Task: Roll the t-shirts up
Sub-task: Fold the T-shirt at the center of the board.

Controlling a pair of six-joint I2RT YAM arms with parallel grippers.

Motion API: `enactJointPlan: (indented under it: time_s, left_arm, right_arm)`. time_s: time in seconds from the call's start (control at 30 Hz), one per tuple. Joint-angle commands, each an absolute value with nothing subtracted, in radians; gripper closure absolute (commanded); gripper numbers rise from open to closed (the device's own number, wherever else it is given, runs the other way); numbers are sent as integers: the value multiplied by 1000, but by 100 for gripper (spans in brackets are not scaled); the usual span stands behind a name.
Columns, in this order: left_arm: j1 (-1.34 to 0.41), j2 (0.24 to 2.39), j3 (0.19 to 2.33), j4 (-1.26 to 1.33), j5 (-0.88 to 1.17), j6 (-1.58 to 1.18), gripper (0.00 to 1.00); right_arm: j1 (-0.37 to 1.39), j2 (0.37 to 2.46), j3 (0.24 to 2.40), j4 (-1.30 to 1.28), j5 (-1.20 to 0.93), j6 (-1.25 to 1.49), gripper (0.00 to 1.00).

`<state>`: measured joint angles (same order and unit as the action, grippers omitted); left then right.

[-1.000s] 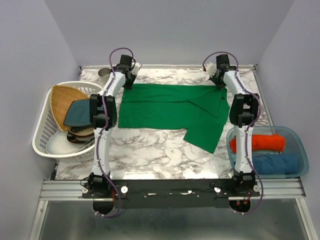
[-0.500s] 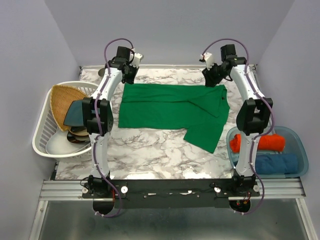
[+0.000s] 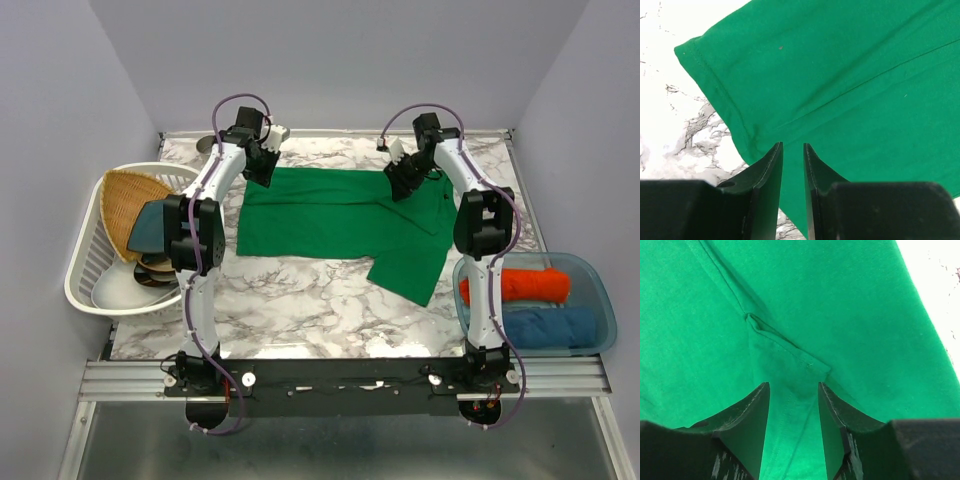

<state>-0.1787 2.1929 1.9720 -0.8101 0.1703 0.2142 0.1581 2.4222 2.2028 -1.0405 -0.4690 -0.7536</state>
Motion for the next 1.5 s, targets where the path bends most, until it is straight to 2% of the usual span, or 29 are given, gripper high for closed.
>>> enactJointPlan:
  time_s: [0.0, 0.5, 0.77, 1.07, 1.1, 1.13, 1.23, 1.47]
  left_arm:
    - [-179, 2135, 1968, -819, 199, 209, 69]
    - [-181, 2181, 2014, -831, 201, 215, 68]
    - [-183, 2195, 2022, -831, 206, 212, 68]
    - [-183, 2192, 2010, -830, 203, 216, 67]
    - [-183, 2191, 2010, -828, 202, 216, 67]
    - [-183, 2189, 2008, -827, 202, 216, 67]
    - [-183, 2183, 2005, -828, 203, 218, 67]
    - [-181, 2174, 1997, -833, 198, 232, 67]
  right_arm:
    - [164, 2433, 2230, -1034, -439, -767, 49]
    - [167, 2499, 2296, -1032, -402, -746, 52]
    - [169, 2487, 2278, -1026, -411, -768, 71]
    - [175, 2476, 2260, -1019, -410, -785, 75]
    - [176, 2476, 2261, -1017, -408, -785, 77]
    - [176, 2476, 2263, -1012, -410, -784, 89]
    - [178, 2454, 2234, -994, -420, -775, 100]
    - [183, 2339, 2123, -957, -465, -730, 100]
